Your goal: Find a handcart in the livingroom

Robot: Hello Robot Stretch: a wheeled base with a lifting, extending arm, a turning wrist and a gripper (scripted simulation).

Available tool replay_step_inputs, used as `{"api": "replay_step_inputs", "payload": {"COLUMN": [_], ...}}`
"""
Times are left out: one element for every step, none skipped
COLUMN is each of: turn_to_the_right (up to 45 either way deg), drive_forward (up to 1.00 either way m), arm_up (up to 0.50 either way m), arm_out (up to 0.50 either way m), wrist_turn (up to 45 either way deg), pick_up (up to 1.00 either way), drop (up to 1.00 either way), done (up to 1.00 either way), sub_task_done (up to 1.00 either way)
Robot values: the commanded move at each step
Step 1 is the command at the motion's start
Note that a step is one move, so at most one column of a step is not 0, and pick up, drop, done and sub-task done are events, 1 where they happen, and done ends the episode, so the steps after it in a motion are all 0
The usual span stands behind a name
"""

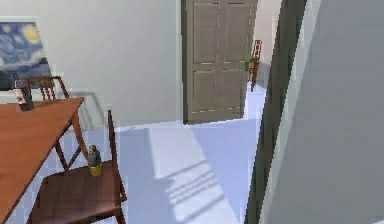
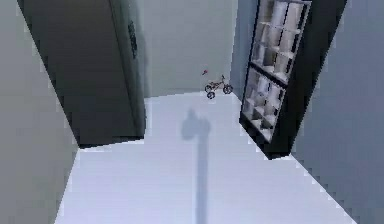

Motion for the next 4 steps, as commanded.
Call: {"api": "replay_step_inputs", "payload": {"turn_to_the_right": [6.0, 0.0, 33.0, 0.0], "drive_forward": [0.00, 1.00, 0.00, 0.05], "arm_up": [0.00, 0.00, 0.00, 0.00], "arm_out": [0.00, 0.00, 0.00, 0.00], "wrist_turn": [0.0, 0.0, 0.0, 0.0], "pick_up": [0.00, 0.00, 0.00, 0.00], "drop": [0.00, 0.00, 0.00, 0.00], "done": [0.00, 0.00, 0.00, 0.00], "sub_task_done": [0.00, 0.00, 0.00, 0.00]}}
